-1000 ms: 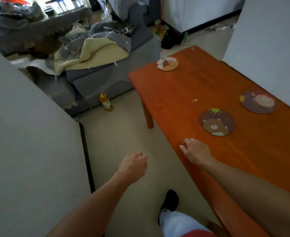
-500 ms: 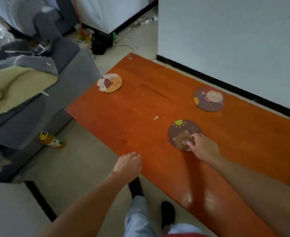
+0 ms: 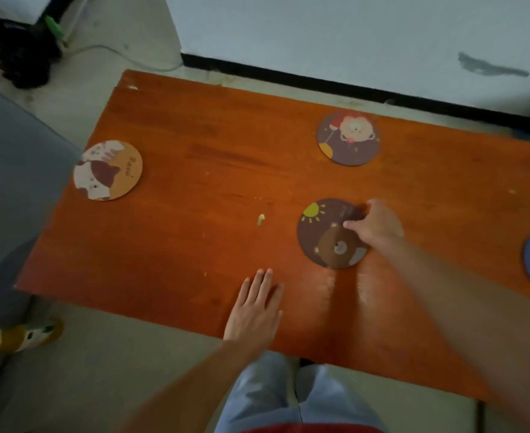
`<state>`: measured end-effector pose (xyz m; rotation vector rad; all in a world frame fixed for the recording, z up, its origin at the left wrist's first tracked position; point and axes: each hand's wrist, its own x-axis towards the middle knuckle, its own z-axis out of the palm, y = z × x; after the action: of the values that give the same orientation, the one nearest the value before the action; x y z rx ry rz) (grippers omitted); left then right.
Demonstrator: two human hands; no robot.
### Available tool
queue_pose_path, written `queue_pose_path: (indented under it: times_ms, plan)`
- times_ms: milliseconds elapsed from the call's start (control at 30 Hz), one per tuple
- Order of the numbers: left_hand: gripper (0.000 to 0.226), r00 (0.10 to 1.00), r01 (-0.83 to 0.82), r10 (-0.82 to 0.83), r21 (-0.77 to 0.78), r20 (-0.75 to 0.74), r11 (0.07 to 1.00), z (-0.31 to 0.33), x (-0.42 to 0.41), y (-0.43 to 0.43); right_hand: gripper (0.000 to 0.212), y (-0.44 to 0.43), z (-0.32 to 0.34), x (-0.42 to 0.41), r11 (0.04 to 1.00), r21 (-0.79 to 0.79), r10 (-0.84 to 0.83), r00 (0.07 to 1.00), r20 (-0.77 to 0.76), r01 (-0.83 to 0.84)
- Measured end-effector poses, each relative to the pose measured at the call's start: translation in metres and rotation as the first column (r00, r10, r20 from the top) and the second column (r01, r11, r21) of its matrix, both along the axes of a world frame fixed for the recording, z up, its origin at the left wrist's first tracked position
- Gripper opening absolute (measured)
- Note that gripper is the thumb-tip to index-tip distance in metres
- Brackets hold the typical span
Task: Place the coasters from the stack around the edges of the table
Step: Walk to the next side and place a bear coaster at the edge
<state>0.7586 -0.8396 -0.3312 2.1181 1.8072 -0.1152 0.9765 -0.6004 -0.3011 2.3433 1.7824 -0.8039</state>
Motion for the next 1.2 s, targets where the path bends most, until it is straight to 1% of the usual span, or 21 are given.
queue_pose_path:
  times_ms: [100,133,233,267,367,433,500,567,667,767,900,967,1067,1133,1200]
  plan:
    - [0.056,0.998,0.057,-0.057,0.027,0.004,0.998,-0.015,-0.011,-0.004,0.065,-0.004,-0.003,0.001,0.999,0.009,-0.037,0.999,-0.035,0.037]
    - [0.057,0.998,0.068,-0.068,0.030,0.015,0.997,-0.018,-0.013,-0.005,0.063,-0.005,-0.004,0.002,0.999,0.011,-0.040,0.998,-0.040,0.040]
    - [0.060,0.996,0.074,-0.076,0.040,0.044,0.996,-0.023,-0.015,-0.007,0.069,-0.015,-0.005,0.006,0.997,-0.001,-0.076,0.995,-0.072,0.076]
    - [0.061,0.996,0.074,-0.076,0.045,0.044,0.996,-0.024,-0.015,-0.007,0.066,-0.020,-0.005,0.007,0.996,0.013,-0.087,0.991,-0.099,0.089]
    - [0.063,0.996,0.079,-0.081,0.044,0.033,0.996,-0.025,-0.015,-0.007,0.037,-0.037,-0.006,0.013,0.988,0.057,-0.126,0.962,-0.241,0.143]
    - [0.063,0.996,0.084,-0.085,0.041,0.018,0.996,-0.026,-0.015,-0.007,0.030,-0.052,-0.005,0.018,0.976,0.030,-0.193,0.917,-0.349,0.217]
    - [0.062,0.996,0.092,-0.092,0.051,0.000,0.994,-0.026,-0.015,-0.008,0.017,-0.071,-0.006,0.021,0.952,-0.039,-0.288,0.841,-0.458,0.304]
    - [0.062,0.996,0.091,-0.090,0.073,-0.005,0.993,-0.025,-0.014,-0.008,0.007,-0.100,-0.008,0.021,0.928,-0.118,-0.361,0.768,-0.529,0.354]
    - [0.060,0.997,0.071,-0.071,0.102,-0.002,0.992,-0.024,-0.014,-0.010,0.005,-0.149,-0.017,0.017,0.909,-0.162,-0.405,0.724,-0.558,0.384]
    - [0.058,0.999,0.037,-0.038,0.129,0.001,0.991,-0.025,-0.014,-0.011,0.006,-0.191,-0.025,0.009,0.901,-0.147,-0.413,0.704,-0.577,0.408]
    - [0.056,0.999,0.035,-0.037,0.144,0.009,0.989,-0.027,-0.016,-0.009,0.010,-0.227,-0.028,0.001,0.911,-0.030,-0.348,0.729,-0.590,0.411]
    - [0.057,0.999,0.034,-0.037,0.155,0.013,0.987,-0.027,-0.017,-0.008,0.009,-0.240,-0.026,-0.003,0.916,-0.002,-0.326,0.739,-0.589,0.402]
    - [0.058,0.999,0.037,-0.039,0.163,0.007,0.986,-0.029,-0.018,-0.009,0.013,-0.250,-0.024,-0.010,0.925,0.017,-0.298,0.754,-0.585,0.379]
    - [0.058,0.999,0.038,-0.039,0.162,-0.001,0.986,-0.028,-0.019,-0.010,0.015,-0.254,-0.020,-0.014,0.941,0.056,-0.249,0.797,-0.550,0.332]
    - [0.058,0.999,0.039,-0.041,0.167,0.007,0.985,-0.027,-0.015,-0.009,0.020,-0.255,-0.017,-0.011,0.964,0.127,-0.154,0.884,-0.442,0.232]
